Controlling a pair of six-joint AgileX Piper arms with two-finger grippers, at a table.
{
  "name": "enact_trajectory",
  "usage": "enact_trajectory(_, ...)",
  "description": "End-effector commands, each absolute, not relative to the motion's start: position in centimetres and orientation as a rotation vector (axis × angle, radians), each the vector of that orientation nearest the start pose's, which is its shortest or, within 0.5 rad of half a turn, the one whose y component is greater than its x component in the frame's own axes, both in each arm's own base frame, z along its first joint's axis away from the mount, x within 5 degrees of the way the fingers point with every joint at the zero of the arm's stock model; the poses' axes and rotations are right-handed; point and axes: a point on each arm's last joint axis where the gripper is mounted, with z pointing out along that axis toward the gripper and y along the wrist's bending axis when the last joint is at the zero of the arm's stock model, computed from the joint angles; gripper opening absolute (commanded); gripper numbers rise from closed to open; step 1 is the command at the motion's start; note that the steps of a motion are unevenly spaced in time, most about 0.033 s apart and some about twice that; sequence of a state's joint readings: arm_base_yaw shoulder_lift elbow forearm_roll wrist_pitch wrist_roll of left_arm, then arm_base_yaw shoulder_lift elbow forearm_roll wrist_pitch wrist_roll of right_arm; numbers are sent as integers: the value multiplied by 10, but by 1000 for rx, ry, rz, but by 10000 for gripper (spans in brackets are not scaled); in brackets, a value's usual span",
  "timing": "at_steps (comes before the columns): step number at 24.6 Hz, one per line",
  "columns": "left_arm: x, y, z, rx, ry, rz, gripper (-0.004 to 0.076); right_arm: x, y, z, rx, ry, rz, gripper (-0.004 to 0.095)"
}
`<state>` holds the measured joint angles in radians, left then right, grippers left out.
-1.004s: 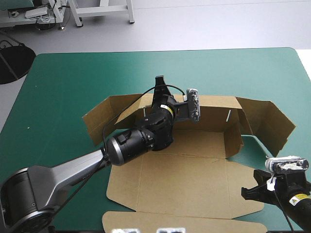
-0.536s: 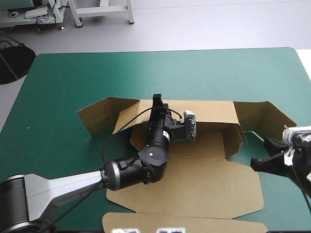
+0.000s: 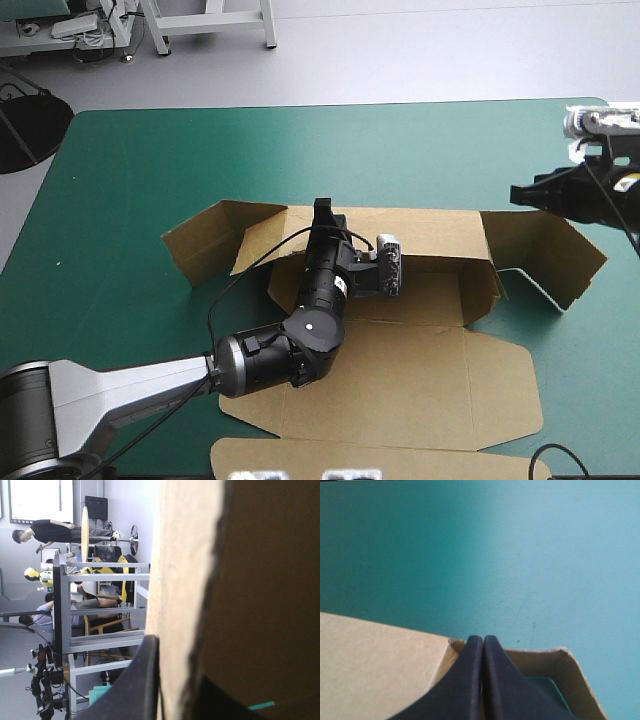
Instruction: Fold the box
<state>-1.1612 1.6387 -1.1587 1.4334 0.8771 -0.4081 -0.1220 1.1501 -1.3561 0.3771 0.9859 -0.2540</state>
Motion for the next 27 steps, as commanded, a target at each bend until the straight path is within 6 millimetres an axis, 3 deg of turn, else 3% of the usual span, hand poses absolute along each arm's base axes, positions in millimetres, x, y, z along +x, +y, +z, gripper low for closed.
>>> enact_trajectory(1,199,-287,316,1367,1357,758,-9,253,-1,455,-89,2160,268,-13)
enact_trajectory(4,200,-288,320,1299,1353,731,-9,296,-6,444,-103,2257,295,-13)
enact_trajectory(6,200,-288,322,1276,1347,734,-9,318,-7,426,-106,2357,331,-13)
enact_trajectory(9,201,-287,323,1260,1352,748,-9,334,-8,392,-143,2546,381,-13)
enact_trajectory(20,203,-279,325,1179,1405,806,-9,320,-8,365,-165,2659,382,-13)
enact_trajectory(27,203,-279,325,1141,1426,785,-9,303,-6,375,-189,2629,371,-13)
